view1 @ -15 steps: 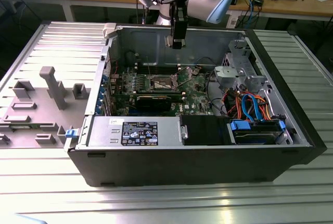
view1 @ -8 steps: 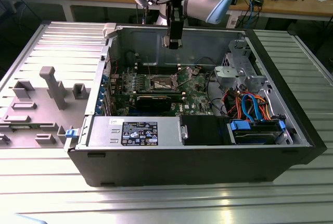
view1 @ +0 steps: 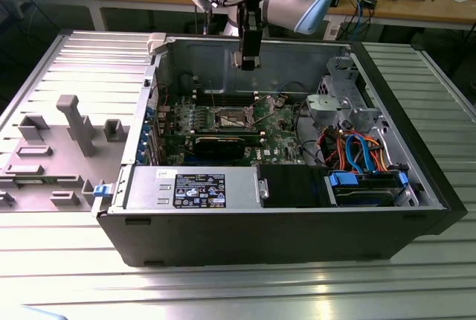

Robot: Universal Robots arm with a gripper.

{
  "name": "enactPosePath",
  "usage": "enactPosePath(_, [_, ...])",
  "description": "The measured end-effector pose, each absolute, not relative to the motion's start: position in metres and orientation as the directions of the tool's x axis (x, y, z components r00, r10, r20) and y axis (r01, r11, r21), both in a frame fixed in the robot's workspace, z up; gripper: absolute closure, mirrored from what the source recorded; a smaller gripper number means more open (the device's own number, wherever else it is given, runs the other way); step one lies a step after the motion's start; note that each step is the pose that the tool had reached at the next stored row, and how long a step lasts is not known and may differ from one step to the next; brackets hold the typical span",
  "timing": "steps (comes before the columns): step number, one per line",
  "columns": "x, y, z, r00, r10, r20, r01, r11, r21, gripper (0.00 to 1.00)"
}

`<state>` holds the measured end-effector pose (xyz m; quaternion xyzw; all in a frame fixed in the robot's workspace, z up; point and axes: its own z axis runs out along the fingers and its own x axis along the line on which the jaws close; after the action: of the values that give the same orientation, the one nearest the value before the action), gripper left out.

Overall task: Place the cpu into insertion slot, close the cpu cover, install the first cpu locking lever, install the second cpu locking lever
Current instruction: 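Place the cpu into insertion slot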

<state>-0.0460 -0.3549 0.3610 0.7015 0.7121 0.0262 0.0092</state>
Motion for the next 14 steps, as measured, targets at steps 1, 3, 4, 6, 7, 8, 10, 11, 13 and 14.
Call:
enactPosePath(1, [-0.046, -0.3549, 0.3609, -0.016, 1.0, 0.024, 0.999, 0.014, 0.05, 0.45])
enactPosePath(3, [-0.046, -0.3549, 0.3607, -0.016, 1.0, 0.025, 0.999, 0.014, 0.05, 0.45])
enactPosePath(4, [-0.046, -0.3549, 0.3606, -0.016, 1.0, 0.025, 0.999, 0.014, 0.05, 0.45])
enactPosePath(6, [-0.046, -0.3549, 0.3602, -0.016, 1.0, 0.027, 0.999, 0.014, 0.05, 0.45])
enactPosePath(7, [-0.0459, -0.3549, 0.36, -0.016, 0.999, 0.029, 0.999, 0.014, 0.05, 0.45])
enactPosePath(8, [-0.0459, -0.3549, 0.3598, -0.015, 0.999, 0.03, 0.999, 0.014, 0.048, 0.45])
enactPosePath(10, [-0.046, -0.3549, 0.3596, -0.015, 0.999, 0.033, 0.999, 0.013, 0.046, 0.45])
enactPosePath(11, [-0.0459, -0.3549, 0.3594, -0.015, 0.999, 0.037, 0.999, 0.013, 0.044, 0.45])
enactPosePath(13, [-0.046, -0.3548, 0.3594, -0.015, 0.999, 0.042, 0.999, 0.013, 0.043, 0.45])
enactPosePath(14, [-0.046, -0.3548, 0.3594, -0.015, 0.999, 0.043, 0.999, 0.013, 0.043, 0.45])
